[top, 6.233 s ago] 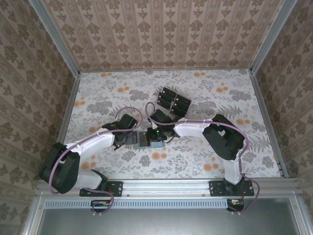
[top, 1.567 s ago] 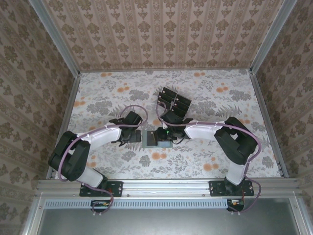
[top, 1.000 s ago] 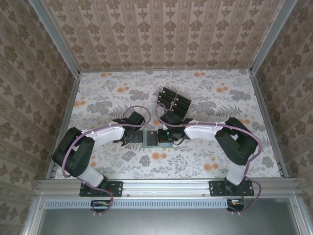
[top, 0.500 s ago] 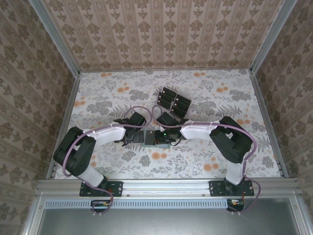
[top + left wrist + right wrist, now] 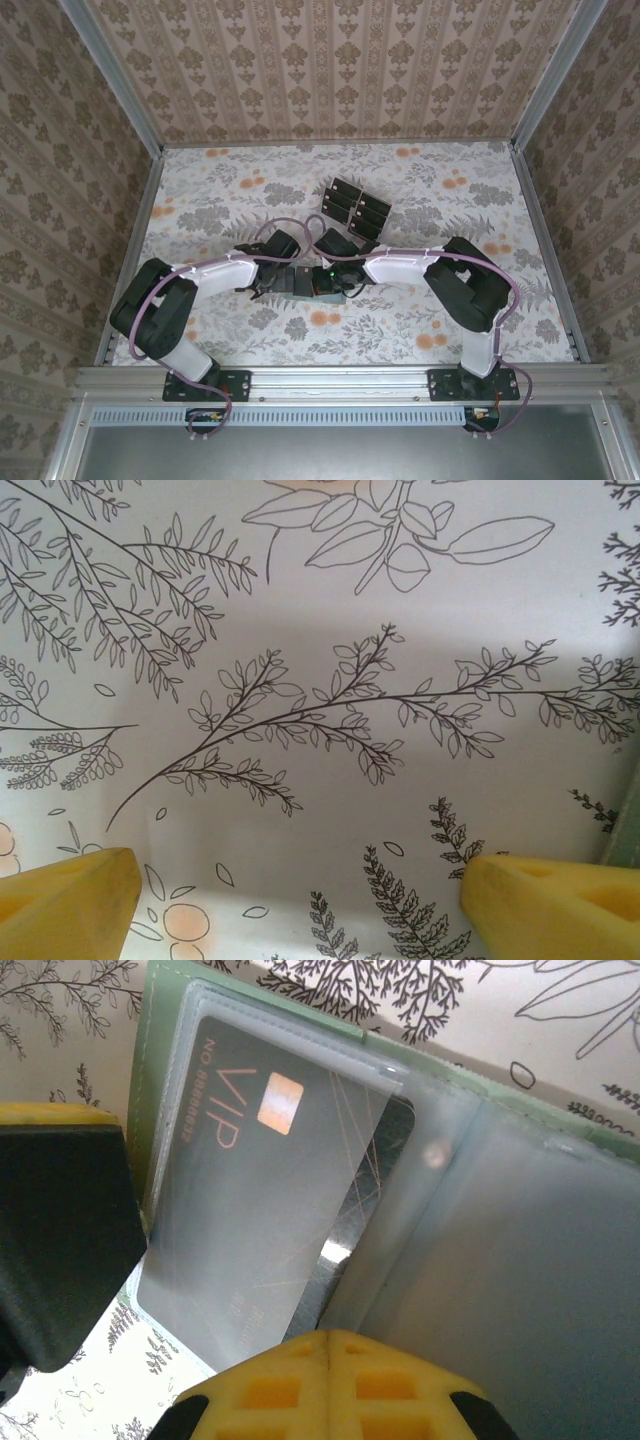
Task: Put the credit cards into the card holder
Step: Insert the credit card into the card slot.
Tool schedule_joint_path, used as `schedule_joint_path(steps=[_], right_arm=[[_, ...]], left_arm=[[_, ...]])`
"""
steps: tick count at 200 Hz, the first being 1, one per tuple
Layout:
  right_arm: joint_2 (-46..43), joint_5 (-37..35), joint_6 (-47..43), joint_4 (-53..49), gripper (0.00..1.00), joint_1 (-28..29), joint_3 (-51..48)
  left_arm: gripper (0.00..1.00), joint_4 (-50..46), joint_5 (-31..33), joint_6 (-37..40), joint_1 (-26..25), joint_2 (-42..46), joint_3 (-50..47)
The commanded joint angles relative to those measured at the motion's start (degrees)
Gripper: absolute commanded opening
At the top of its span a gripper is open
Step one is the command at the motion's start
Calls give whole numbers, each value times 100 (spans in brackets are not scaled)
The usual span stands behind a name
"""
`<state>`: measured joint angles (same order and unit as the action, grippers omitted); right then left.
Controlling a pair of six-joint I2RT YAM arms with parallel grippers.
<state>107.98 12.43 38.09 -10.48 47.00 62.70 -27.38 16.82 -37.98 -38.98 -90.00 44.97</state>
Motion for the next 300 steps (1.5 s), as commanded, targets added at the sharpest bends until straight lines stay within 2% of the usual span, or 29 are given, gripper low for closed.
schedule_joint_path(steps=[1, 50, 102, 132, 142, 152, 170, 221, 300], right_arm=[[142, 179, 142, 95, 0, 41, 144], [-201, 16, 111, 52, 0, 11, -17], [-1092, -275, 53, -169, 3, -235, -410], [-1474, -627, -80, -561, 14, -342, -536], [-1522, -683, -140, -649, 22, -379, -559], [-1519, -689, -184, -690, 29, -420, -574], [-1428, -660, -269, -710, 35, -444, -506], [-1064, -519, -319, -655, 35, -423, -237], [-533, -457, -442, -635, 35, -445, -82]], left_arm=[[100, -31, -66, -118, -53, -196, -191], [100, -126, -40, -87, -56, -103, -146], [100, -315, -37, -2, 124, 279, 56], [100, -473, -39, 87, 267, 587, 234], [100, -513, -51, 106, 310, 698, 287], [100, -547, -69, 119, 343, 825, 313], [100, -558, -114, 131, 365, 1060, 313], [100, -524, -308, 89, 356, 1505, 194], [100, -269, -499, 78, 247, 1573, 5]])
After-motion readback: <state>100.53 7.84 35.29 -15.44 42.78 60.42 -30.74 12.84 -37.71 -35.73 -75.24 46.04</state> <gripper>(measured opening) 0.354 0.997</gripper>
